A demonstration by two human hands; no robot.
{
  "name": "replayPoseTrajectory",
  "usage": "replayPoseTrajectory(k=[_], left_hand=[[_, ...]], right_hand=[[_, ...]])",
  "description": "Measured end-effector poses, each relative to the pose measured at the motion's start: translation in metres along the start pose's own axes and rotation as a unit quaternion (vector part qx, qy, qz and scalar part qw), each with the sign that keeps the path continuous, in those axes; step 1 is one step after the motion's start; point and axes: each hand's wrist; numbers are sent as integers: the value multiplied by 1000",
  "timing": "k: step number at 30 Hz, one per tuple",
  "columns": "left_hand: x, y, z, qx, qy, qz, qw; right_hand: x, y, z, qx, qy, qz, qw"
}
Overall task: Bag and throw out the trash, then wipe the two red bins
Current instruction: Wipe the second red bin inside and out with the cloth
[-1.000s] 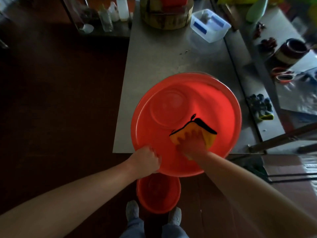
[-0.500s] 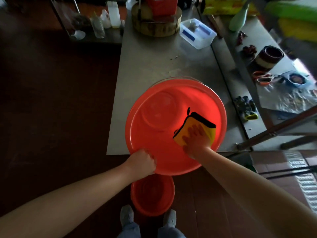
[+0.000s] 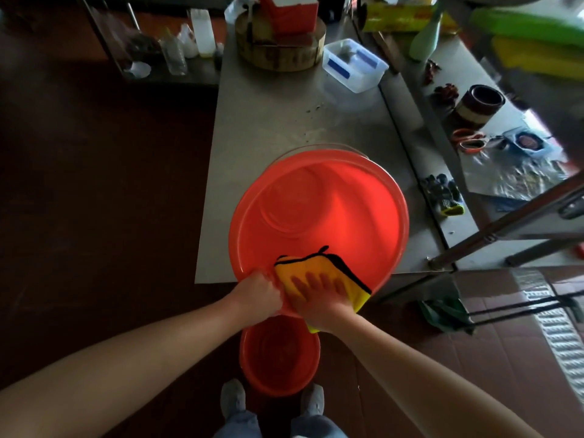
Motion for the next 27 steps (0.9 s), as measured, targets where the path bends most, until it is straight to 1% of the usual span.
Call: replayPoseTrajectory(k=[2, 4, 6, 8, 11, 14, 16, 18, 22, 23, 25, 27], left_hand=[[4, 2, 3, 10, -12, -9, 1000], [7, 4, 10, 32, -12, -12, 999], [5, 10, 17, 20, -26, -30, 999], [4, 9, 20, 31, -17, -10, 999], [5, 5, 23, 44, -8, -33, 998], [7, 5, 30, 39, -8, -37, 999], [6, 3, 27, 47, -3, -35, 998], [5, -1, 23, 46, 18, -28, 998], [8, 0, 30, 14, 47, -30, 998], [9, 1, 33, 9, 49, -30, 998], [12, 1, 35, 13, 47, -39, 998], [12, -1, 36, 25, 43, -46, 998]], right_hand=[[-6, 5, -15, 2, 12, -39, 999], [-13, 7, -37, 4, 57, -82, 995], [-19, 10, -56, 5, 101, -107, 989], [-22, 13, -63, 2, 120, -95, 988], [-22, 19, -56, -8, 113, -66, 991], [-28, 24, -47, -39, 72, -51, 995], [-30, 24, -36, -64, 29, -17, 997], [-31, 22, -28, -59, 20, 8, 998], [-37, 15, -29, -53, 48, -72, 995], [-38, 12, -31, -55, 47, -76, 994], [-39, 2, -34, -45, 49, -56, 996], [-37, -14, -32, -23, 55, -12, 998]])
Point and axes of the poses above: each hand's wrist, its own y-axis away from the middle knuckle, its own x-axis out of the palm, z = x × y, and after that the axes turned 3 degrees about x, right-handed
